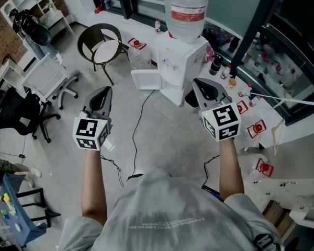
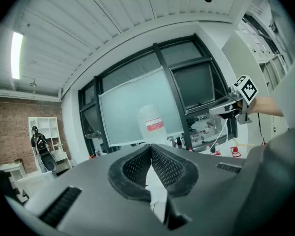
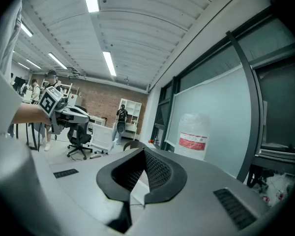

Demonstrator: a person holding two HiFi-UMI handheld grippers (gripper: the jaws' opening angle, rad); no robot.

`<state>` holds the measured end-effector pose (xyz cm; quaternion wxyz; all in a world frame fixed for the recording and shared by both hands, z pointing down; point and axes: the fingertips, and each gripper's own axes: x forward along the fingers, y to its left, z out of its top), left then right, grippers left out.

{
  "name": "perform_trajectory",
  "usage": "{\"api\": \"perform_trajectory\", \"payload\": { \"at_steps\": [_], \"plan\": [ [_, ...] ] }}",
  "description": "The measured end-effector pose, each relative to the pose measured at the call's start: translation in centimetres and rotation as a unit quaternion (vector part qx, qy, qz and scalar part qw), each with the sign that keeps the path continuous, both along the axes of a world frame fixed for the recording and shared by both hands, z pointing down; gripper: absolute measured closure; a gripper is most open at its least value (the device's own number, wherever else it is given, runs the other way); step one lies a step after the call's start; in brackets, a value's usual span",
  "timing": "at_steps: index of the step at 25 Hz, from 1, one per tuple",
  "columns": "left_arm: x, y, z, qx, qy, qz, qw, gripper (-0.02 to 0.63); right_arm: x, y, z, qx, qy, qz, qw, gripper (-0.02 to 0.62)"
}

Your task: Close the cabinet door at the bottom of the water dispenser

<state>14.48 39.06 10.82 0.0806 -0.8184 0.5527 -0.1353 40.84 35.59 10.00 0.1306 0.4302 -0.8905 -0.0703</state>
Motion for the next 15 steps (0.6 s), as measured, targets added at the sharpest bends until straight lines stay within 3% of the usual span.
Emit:
{"api": "perform_trajectory", "payload": {
  "at_steps": [6, 10, 15],
  "plan": [
    [-0.7, 0.9, 0.5, 0.0, -0.006, -0.015, 0.9999, 0.588, -0.4, 0.9, 0.7, -0.005, -0.009, -0.002, 1.0, 0.568],
    [-0.7, 1.2, 0.4, 0.013, -0.02, -0.001, 0.9997, 0.588, -0.6, 0.7, 0.4, 0.002, -0.026, 0.01, 1.0, 0.568],
    [-1.4, 0.7, 0.8, 0.019, -0.006, 0.022, 0.9996, 0.586, -2.1, -0.2, 0.7, 0.01, -0.014, 0.01, 1.0, 0.568]
  ]
}}
